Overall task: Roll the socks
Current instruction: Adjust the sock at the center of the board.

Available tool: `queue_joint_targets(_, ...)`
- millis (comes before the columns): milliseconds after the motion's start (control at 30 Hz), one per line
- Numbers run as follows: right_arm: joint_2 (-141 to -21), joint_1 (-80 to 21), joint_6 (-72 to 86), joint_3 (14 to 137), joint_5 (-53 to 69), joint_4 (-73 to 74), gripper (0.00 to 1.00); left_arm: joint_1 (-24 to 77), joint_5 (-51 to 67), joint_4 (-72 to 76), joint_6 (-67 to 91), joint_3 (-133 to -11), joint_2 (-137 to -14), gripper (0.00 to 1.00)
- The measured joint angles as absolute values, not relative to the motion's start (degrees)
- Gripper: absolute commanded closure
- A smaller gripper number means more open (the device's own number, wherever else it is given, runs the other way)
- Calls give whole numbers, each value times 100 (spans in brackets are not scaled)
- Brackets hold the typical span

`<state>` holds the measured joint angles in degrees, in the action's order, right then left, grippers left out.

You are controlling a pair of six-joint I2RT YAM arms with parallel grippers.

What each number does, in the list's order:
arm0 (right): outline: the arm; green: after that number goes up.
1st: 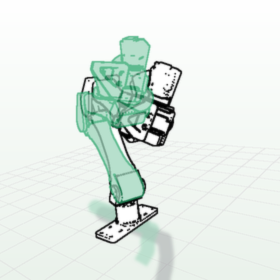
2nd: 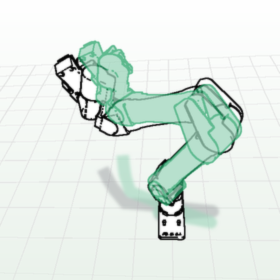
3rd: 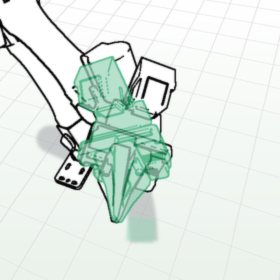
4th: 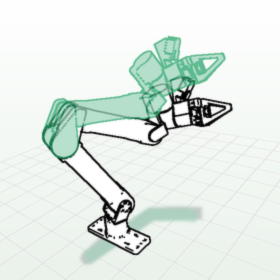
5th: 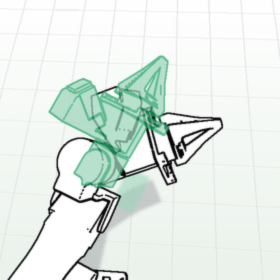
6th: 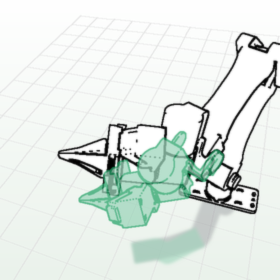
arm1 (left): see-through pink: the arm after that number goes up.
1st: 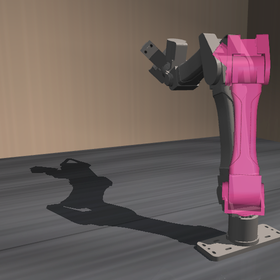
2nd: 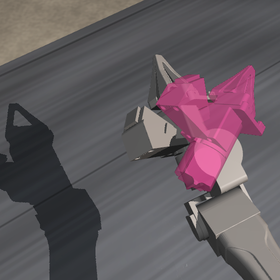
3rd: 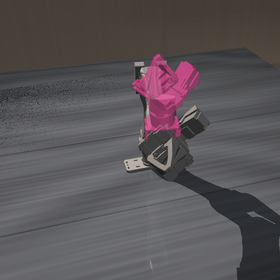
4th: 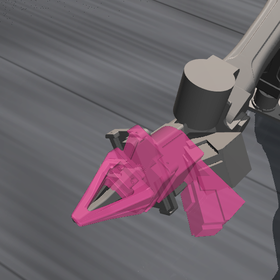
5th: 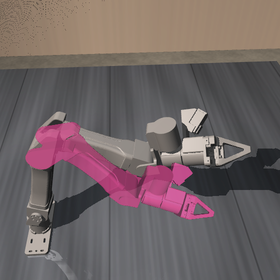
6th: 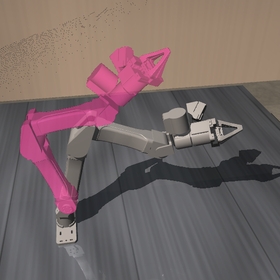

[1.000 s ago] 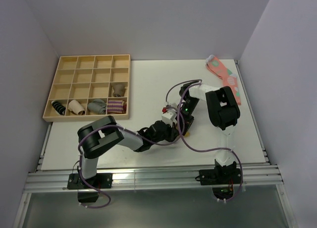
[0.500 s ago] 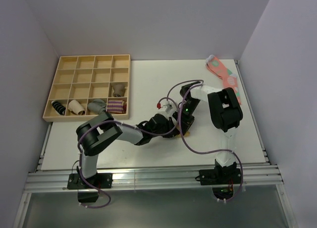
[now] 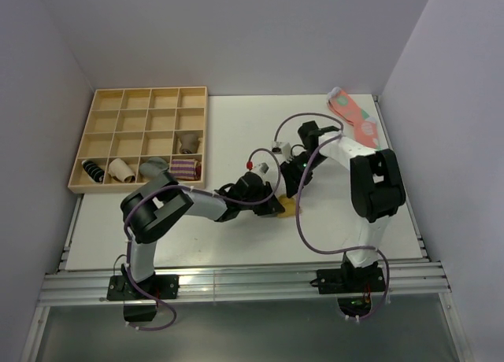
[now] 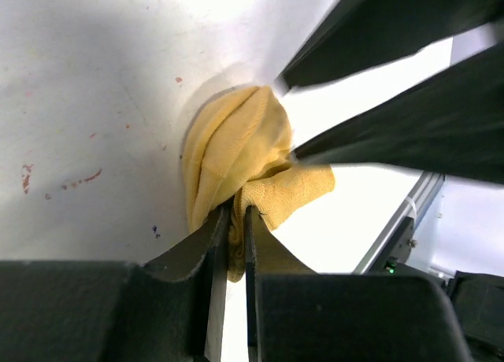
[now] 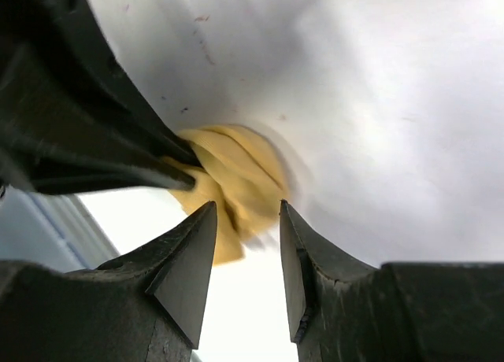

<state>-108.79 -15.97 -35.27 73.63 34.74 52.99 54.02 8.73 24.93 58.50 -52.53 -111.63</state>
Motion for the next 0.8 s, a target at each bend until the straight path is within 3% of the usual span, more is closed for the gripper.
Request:
queue_joint_targets(300,-9703,-1135,-4163,6469,3710,4654,53,5116,1481,2303,5948,-5251,-11161,100)
queue_joint_targets(800,-7686,-1457,-5441,4733,3870,3835,49,4619,2657,1645,5896,-5518,-11290,100)
